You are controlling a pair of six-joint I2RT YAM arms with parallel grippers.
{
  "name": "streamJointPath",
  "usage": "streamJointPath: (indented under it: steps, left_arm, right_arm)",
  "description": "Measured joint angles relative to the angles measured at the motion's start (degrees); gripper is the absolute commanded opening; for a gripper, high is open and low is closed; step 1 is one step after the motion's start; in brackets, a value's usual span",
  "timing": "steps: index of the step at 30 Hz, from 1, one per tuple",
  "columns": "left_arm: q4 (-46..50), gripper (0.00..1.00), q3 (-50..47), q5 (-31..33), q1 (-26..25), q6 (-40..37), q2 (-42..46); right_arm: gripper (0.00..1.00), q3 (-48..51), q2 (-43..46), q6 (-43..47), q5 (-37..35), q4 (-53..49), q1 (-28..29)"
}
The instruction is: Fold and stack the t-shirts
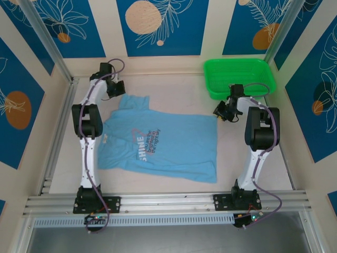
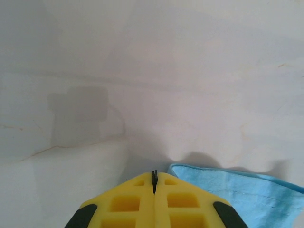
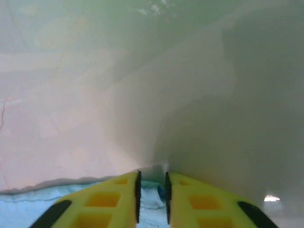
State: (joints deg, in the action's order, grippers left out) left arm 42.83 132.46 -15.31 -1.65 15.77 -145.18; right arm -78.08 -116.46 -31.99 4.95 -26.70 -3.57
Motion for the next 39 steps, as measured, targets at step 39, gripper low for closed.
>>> streamJointPath:
  steps: [39]
  left_arm:
    - [-25.29,0.0,-52.65,11.39,-4.72,-15.67,43.36]
  right_arm:
    - [0.0,24.17,23.39,-0.46,4.74,12.15,0.52]
